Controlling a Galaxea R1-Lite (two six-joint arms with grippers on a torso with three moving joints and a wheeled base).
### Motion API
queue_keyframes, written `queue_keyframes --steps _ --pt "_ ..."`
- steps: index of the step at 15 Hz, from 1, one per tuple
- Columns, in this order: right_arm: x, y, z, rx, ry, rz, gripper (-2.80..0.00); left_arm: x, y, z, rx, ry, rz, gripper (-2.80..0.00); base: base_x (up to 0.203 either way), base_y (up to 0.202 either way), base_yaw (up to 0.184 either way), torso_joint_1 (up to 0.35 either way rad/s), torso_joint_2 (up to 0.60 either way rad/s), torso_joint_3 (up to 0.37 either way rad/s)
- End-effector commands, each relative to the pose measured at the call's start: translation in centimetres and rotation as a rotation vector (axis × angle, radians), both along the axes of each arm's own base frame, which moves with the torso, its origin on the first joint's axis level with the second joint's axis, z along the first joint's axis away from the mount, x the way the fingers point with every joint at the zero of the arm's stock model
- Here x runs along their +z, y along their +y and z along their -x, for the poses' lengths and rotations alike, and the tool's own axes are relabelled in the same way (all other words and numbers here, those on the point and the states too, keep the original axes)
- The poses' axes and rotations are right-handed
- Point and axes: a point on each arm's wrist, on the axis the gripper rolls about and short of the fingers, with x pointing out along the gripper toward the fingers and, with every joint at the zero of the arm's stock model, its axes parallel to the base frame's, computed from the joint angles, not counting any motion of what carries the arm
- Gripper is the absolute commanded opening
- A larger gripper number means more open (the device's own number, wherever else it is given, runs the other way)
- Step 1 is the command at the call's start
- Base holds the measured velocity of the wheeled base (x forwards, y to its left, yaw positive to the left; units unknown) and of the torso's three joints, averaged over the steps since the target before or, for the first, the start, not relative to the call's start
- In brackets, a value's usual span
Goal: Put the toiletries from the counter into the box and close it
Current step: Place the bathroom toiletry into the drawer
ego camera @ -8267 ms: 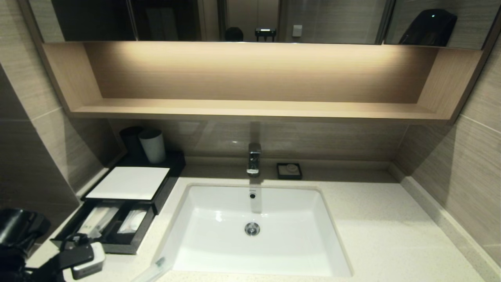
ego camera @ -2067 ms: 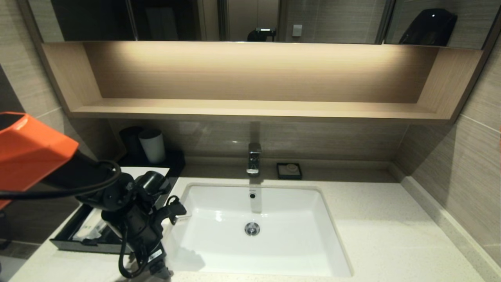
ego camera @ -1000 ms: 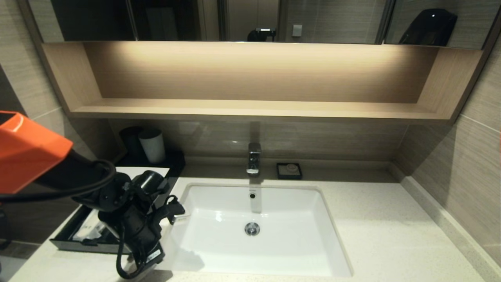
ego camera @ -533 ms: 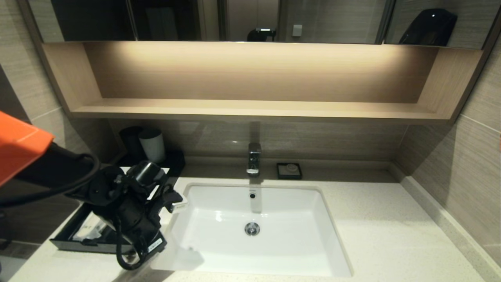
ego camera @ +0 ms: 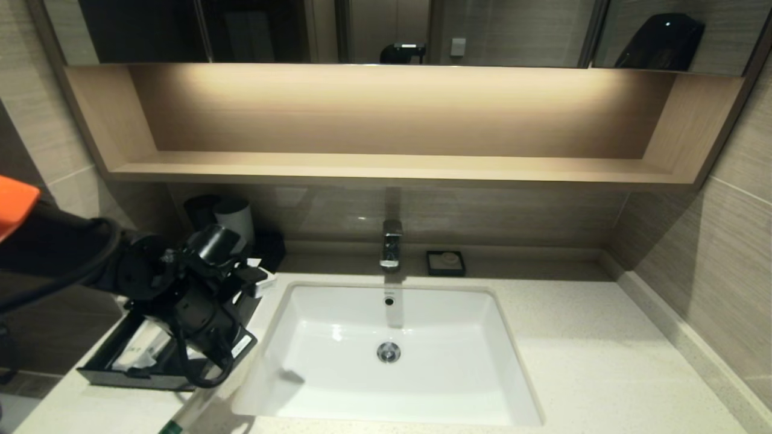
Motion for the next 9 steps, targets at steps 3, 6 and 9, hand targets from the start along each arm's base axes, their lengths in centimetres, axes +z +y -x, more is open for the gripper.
queue_keyframes --steps 3,6,9 --pt "0.0 0.0 0.0 0.000 -0.001 0.000 -2.80 1.0 0.5 0.2 0.118 -0.047 -0.042 -2.80 0.000 0.000 0.000 0.000 0.00 0.000" --pt "0.0 0.0 0.0 0.000 -0.001 0.001 -2.80 1.4 0.7 0.1 0.216 -0.071 -0.042 -2.80 0.000 0.000 0.000 0.000 0.00 0.000" --pt "0.0 0.0 0.0 0.000 -0.001 0.000 -2.80 2.5 1.2 -0.3 0.306 -0.092 -0.041 -2.80 0.000 0.000 0.000 0.000 0.00 0.000"
